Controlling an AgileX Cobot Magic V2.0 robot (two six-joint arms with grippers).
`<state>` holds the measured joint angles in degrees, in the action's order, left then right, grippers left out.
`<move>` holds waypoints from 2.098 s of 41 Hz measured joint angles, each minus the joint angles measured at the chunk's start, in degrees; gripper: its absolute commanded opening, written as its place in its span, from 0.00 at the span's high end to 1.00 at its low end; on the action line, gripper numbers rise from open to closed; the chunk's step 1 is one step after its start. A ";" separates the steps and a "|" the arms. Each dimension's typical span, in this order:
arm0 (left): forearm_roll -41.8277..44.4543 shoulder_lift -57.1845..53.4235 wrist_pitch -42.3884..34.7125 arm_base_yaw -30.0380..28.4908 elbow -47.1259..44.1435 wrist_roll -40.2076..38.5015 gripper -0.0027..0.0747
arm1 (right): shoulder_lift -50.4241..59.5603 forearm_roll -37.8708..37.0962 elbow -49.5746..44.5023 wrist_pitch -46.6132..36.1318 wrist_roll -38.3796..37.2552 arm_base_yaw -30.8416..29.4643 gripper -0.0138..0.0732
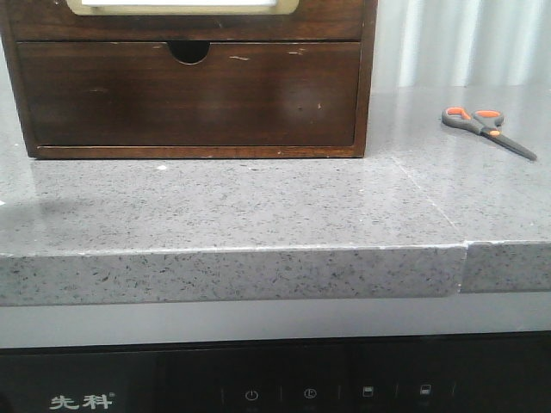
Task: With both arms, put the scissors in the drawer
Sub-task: 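Reach the left gripper to the white drawer handle and grasp it, then pull the drawer open toward the robot with the left gripper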
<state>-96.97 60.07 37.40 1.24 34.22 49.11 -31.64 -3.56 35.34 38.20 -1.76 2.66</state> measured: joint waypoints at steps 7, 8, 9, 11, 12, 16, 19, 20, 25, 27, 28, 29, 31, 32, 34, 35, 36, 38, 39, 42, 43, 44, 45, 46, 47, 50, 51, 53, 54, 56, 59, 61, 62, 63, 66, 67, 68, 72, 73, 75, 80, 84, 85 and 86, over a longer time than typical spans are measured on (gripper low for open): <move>-4.22 7.29 3.83 0.00 2.28 4.26 0.31 | 0.00 0.00 0.00 0.00 0.00 0.00 0.30; -4.37 8.11 4.52 0.00 3.01 4.40 0.31 | 0.00 0.00 0.00 0.00 0.00 0.00 0.30; -4.50 8.91 5.03 0.00 3.59 4.41 0.31 | 0.00 0.00 0.00 0.00 0.00 0.00 0.30; -4.50 10.68 6.12 0.00 5.12 4.55 0.31 | 0.00 0.00 0.00 0.00 0.00 0.00 0.30; -4.50 11.66 6.56 0.00 5.82 4.55 0.31 | 0.00 0.00 0.00 0.00 0.00 0.00 0.30; -4.58 14.76 7.94 0.00 9.14 4.63 0.32 | 0.00 0.00 0.00 0.00 0.00 0.00 0.30; -4.58 16.86 9.01 0.00 11.46 4.52 0.32 | 0.00 0.00 0.00 0.00 0.00 0.00 0.30; -4.58 17.47 9.25 0.00 12.37 4.17 0.32 | 0.00 0.00 0.00 0.00 0.00 0.00 0.30; -4.58 20.86 9.83 0.00 15.89 1.67 0.32 | 0.00 0.00 0.00 0.00 0.00 0.00 0.30; -4.58 22.21 9.94 0.00 16.99 0.83 0.34 | 0.00 0.00 0.00 0.00 0.00 0.00 0.30; -4.58 22.76 9.95 0.00 17.65 0.29 0.35 | 0.00 0.00 0.00 0.00 0.00 0.00 0.30; -4.58 23.29 9.95 0.00 18.12 -0.13 0.36 | 0.00 0.00 0.00 0.00 0.00 0.00 0.30; -4.58 24.51 9.95 0.00 19.11 -0.75 0.38 | 0.00 0.00 0.00 0.00 0.00 0.00 0.30; -4.58 25.00 9.95 0.00 19.50 -1.01 0.40 | 0.00 0.00 0.00 0.00 0.00 0.00 0.30; -4.58 26.06 9.95 0.00 20.35 -1.27 0.43 | 0.00 0.00 0.00 0.00 0.00 0.00 0.30; -4.58 26.45 9.95 0.00 20.67 -1.24 0.45 | 0.00 0.00 0.00 0.00 0.00 0.00 0.30; -4.58 26.88 9.95 0.00 20.93 -1.37 0.47 | 0.00 0.00 0.00 0.00 0.00 0.00 0.30; -4.58 27.32 9.95 0.00 21.61 -1.48 0.51 | 0.00 0.00 0.00 0.00 0.00 0.00 0.30; -4.58 27.65 9.95 0.00 21.79 -1.48 0.53 | 0.00 0.00 0.00 0.00 0.00 0.00 0.30; -4.58 27.85 9.95 0.00 22.30 -1.48 0.60 | 0.00 0.00 0.00 0.00 0.00 0.00 0.30; -4.58 27.93 9.95 0.00 22.41 -1.48 0.63 | 0.00 0.00 0.00 0.00 0.00 0.00 0.30; -4.58 27.93 9.95 0.00 22.42 -1.48 0.65 | 0.00 0.00 0.00 0.00 0.00 0.00 0.30; -4.58 27.98 9.95 0.00 22.52 -1.48 0.66 | 0.00 0.00 0.00 0.00 0.00 0.00 0.30; -4.58 28.08 10.03 0.00 22.49 -1.48 0.69 | 0.00 0.00 0.00 0.00 0.00 0.00 0.30; -4.58 28.08 10.19 0.00 22.49 -1.48 0.70 | 0.00 0.00 0.00 0.00 0.00 0.00 0.30; -4.58 28.13 10.47 0.00 22.49 -1.48 0.76 | 0.00 0.00 0.00 0.00 0.00 0.00 0.30; -4.58 28.22 10.47 0.00 22.49 -1.56 0.77 | 0.00 0.00 0.00 0.00 0.00 0.00 0.30; -4.84 28.25 10.71 0.00 22.49 -2.25 0.80 | 0.00 0.00 0.00 0.00 0.00 0.00 0.30; -4.99 28.36 10.79 0.00 22.49 -2.49 0.81 | 0.00 0.00 0.00 0.00 0.00 0.00 0.30; -5.24 28.36 11.11 0.00 22.49 -3.13 0.83 | 0.00 0.00 0.00 0.00 0.00 0.00 0.30; -5.48 28.64 11.45 0.00 22.49 -3.64 0.84 | 0.00 0.00 0.00 0.00 0.00 0.00 0.30; -5.61 28.64 11.59 0.00 22.49 -3.68 0.84 | 0.00 0.00 0.00 0.00 0.00 0.00 0.30; -5.61 28.64 11.59 0.00 22.49 -3.78 0.84 | 0.00 0.00 0.00 0.00 0.00 0.00 0.30; -5.70 28.64 11.59 0.00 22.49 -3.78 0.84 | 0.00 0.00 0.00 0.00 0.00 0.00 0.30; -6.02 28.39 11.70 0.00 21.94 -3.78 0.84 | 0.00 0.00 0.00 0.00 0.00 0.00 0.30; -6.25 28.07 11.70 0.00 21.53 -3.78 0.84 | 0.00 0.00 0.00 0.00 0.00 0.00 0.30; -6.36 27.57 11.70 0.00 21.16 -3.78 0.84 | 0.00 0.00 0.00 0.00 0.00 0.00 0.30; -6.49 25.17 11.81 0.00 18.77 -3.32 0.84 | 0.00 0.00 0.00 0.00 0.00 0.00 0.30; -6.49 24.26 11.81 0.00 18.10 -3.20 0.84 | 0.00 0.00 0.00 0.00 0.00 0.00 0.30; -6.38 22.85 11.81 0.00 16.42 -3.08 0.84 | 0.00 0.00 0.00 0.00 0.00 0.00 0.30; -6.28 17.76 11.93 0.00 11.82 -2.73 0.84 | 0.00 0.00 0.00 0.00 0.00 0.00 0.30; -6.15 13.34 11.93 0.00 7.92 -2.60 0.84 | 0.00 0.00 0.00 0.00 0.00 0.00 0.30; -6.15 11.87 12.01 0.00 6.66 -2.60 0.84 | 0.00 0.00 0.00 0.00 0.00 0.00 0.30; -6.15 10.78 12.01 0.00 5.73 -2.60 0.84 | 0.00 0.00 0.00 0.00 0.00 0.00 0.30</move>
<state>-103.12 70.85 49.41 1.24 39.94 46.51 -31.64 -3.56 35.34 38.20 -1.76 2.66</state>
